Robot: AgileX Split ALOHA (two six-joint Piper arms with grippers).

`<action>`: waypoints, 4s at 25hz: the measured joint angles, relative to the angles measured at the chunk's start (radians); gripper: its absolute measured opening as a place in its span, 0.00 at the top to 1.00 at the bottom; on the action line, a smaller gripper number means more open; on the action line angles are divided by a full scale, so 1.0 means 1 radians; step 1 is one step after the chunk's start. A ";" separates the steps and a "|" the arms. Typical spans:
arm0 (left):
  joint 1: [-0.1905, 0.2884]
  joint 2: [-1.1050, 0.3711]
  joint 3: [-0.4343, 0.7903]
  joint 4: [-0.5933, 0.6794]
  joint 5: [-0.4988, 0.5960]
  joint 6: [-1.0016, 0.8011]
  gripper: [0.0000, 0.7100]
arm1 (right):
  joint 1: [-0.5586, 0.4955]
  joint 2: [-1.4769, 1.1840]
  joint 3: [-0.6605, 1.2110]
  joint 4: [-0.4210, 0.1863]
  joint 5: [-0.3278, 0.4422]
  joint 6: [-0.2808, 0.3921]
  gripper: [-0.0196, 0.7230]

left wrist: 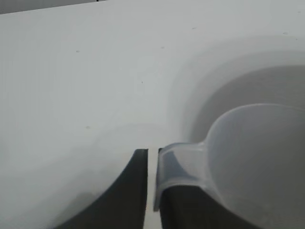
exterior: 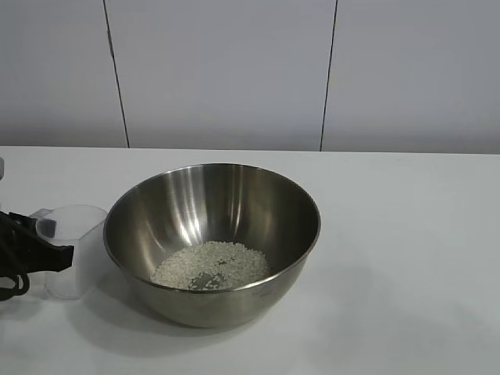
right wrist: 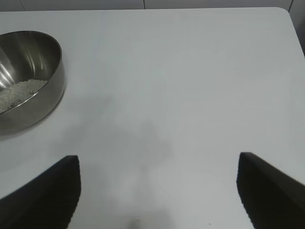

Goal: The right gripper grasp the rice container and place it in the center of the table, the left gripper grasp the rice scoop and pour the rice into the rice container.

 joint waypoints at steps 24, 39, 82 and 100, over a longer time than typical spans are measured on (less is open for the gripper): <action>0.000 -0.496 0.136 -0.031 0.420 0.051 0.22 | 0.000 0.000 0.000 0.000 0.000 0.000 0.15; 0.199 -0.723 -0.799 -0.034 1.916 0.100 0.20 | 0.000 0.000 0.000 0.000 -0.001 0.000 0.15; 0.368 -1.907 -0.529 -0.004 2.364 -0.021 0.20 | 0.000 0.000 0.000 0.002 -0.001 0.000 0.15; 0.361 -2.039 -0.161 0.008 2.292 -0.050 0.20 | 0.000 0.000 0.000 0.006 -0.002 0.000 0.15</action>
